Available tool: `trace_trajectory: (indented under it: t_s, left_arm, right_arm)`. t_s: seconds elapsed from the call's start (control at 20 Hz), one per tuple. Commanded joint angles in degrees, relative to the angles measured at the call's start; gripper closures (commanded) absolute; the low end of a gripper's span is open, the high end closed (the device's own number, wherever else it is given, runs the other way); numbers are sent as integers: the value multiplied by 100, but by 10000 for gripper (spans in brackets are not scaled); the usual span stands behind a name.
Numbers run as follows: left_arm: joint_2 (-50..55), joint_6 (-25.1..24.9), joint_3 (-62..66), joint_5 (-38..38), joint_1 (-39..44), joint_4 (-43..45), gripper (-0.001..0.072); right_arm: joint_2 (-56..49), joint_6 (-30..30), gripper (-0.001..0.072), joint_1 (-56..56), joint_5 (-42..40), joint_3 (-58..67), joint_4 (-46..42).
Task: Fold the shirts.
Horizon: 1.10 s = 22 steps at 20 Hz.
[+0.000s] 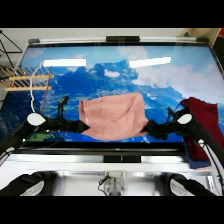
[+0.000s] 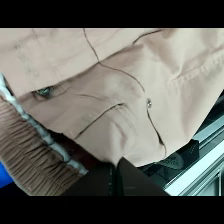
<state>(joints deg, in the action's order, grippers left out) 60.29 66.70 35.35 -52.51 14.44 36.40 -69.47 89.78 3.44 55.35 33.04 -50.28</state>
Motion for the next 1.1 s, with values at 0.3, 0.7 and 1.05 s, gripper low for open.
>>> trace_trajectory:
  t_s: [0.3,0.7,1.05]
  left_arm:
    - [-2,2,7,-4,-24,-24,673]
    - [-2,57,951,-1991,-1388,442,224]
    - [-13,468,538,-2586,-1244,1174,83]
  right_arm:
    - [-111,-509,666,-9,210,9,199]
    - [-114,-715,666,-9,483,59,195]
    - [-114,-708,665,-9,485,59,197]
